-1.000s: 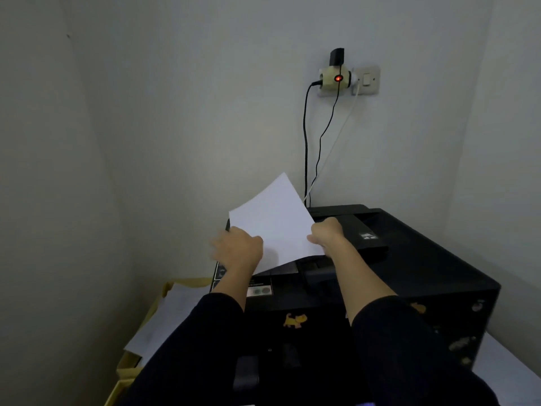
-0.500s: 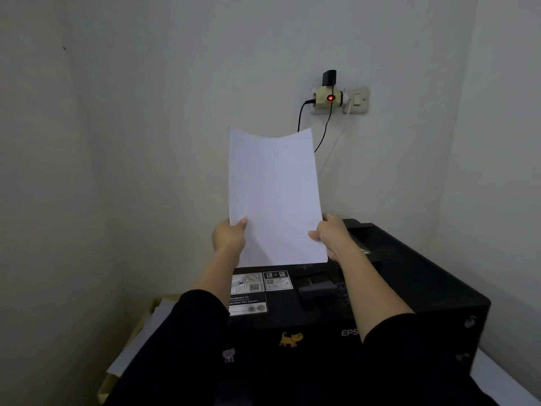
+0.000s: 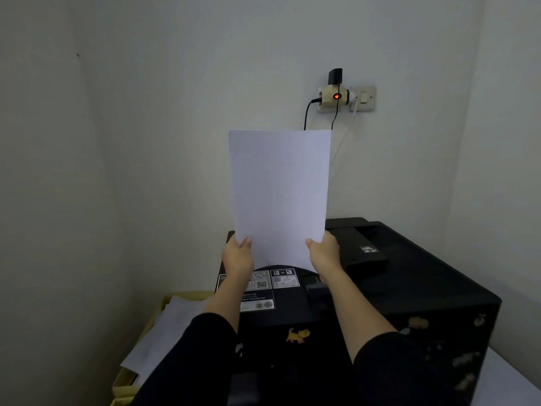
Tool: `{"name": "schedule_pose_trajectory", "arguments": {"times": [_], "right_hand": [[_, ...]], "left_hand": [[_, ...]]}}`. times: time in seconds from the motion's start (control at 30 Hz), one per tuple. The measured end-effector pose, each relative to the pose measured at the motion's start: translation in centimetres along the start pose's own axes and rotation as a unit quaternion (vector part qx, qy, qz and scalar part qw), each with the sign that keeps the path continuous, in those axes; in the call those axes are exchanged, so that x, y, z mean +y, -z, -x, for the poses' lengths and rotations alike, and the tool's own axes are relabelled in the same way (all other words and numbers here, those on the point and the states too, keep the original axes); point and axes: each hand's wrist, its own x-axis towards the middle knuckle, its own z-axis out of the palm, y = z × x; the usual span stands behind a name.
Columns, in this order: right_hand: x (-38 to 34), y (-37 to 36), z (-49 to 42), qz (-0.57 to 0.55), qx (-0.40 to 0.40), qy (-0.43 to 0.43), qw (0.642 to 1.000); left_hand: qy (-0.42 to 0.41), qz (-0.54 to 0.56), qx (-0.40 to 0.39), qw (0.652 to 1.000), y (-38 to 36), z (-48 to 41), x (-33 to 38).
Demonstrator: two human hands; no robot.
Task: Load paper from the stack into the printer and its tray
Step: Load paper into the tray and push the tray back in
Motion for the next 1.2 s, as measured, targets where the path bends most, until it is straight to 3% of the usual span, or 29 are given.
{"name": "schedule_pose_trajectory", "arguments": {"times": [0.33, 0.8, 1.0, 1.2], "right_hand": [[-2.7, 5.0, 1.9, 0.059, 0.1, 0.066, 0.991], [5.7, 16.6, 13.8, 0.029, 0.2, -0.019, 0.979], [11.1, 20.6, 20.7, 0.022, 0.151, -0.084, 0.985], [16.7, 23.6, 26.0, 0.04, 0.08, -0.164, 0.982]], "left_hand": [[-0.077, -0.103, 0.021, 0.991, -0.9, 3.1, 3.7], [-0.005, -0.064, -0.028, 0.998, -1.6, 20.2, -3.0], [0.049, -0.028, -0.013, 0.998, -1.4, 28.2, -9.4], [0.149, -0.069, 0.0, 0.986, -0.5, 35.1, -13.9]]}}
